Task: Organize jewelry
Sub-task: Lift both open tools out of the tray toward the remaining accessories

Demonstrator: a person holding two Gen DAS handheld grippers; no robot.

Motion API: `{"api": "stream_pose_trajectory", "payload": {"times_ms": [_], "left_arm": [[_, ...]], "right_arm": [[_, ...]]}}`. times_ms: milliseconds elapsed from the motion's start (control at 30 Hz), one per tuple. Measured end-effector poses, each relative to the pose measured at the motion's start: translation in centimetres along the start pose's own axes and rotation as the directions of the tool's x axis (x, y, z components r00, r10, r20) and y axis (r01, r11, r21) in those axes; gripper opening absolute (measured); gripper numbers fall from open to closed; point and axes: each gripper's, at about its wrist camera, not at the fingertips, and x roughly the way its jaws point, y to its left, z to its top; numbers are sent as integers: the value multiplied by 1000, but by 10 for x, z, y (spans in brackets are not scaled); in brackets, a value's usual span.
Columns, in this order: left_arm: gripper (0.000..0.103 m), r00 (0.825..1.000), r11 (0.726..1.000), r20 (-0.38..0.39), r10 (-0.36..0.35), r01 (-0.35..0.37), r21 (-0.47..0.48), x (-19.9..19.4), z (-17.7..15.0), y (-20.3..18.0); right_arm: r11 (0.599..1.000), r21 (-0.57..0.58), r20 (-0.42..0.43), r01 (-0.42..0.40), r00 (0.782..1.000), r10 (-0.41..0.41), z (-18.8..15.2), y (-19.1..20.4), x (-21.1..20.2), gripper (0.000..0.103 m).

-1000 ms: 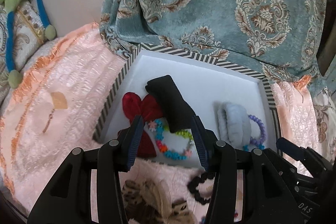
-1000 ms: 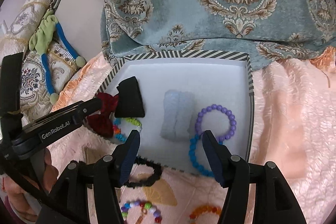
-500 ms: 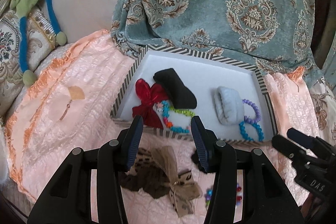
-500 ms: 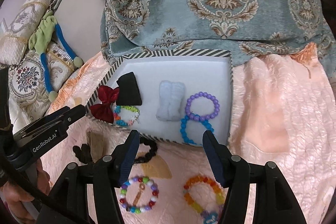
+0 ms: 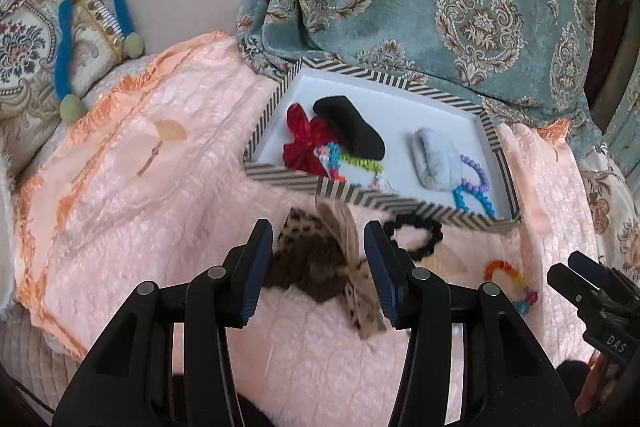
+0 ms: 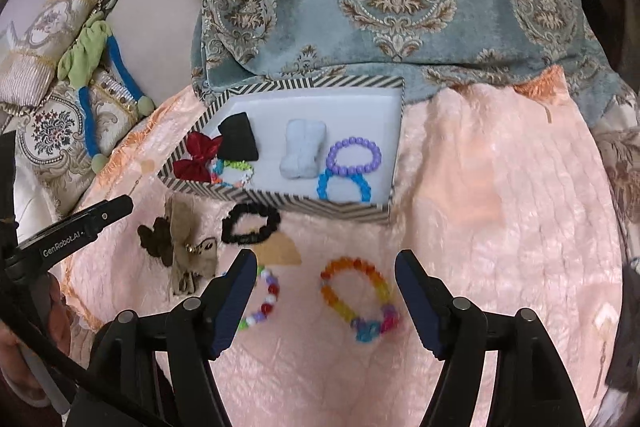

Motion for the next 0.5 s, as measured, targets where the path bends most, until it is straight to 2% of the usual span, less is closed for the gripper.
{"api": "stream_pose_trajectory", "payload": {"times_ms": [500], "left_arm": [[49,1000,1000,4,-29,29,2,-30,-30,-10]], "right_arm": [[1000,-22,31,-23,999,23,-15,21,-30,69]]}}
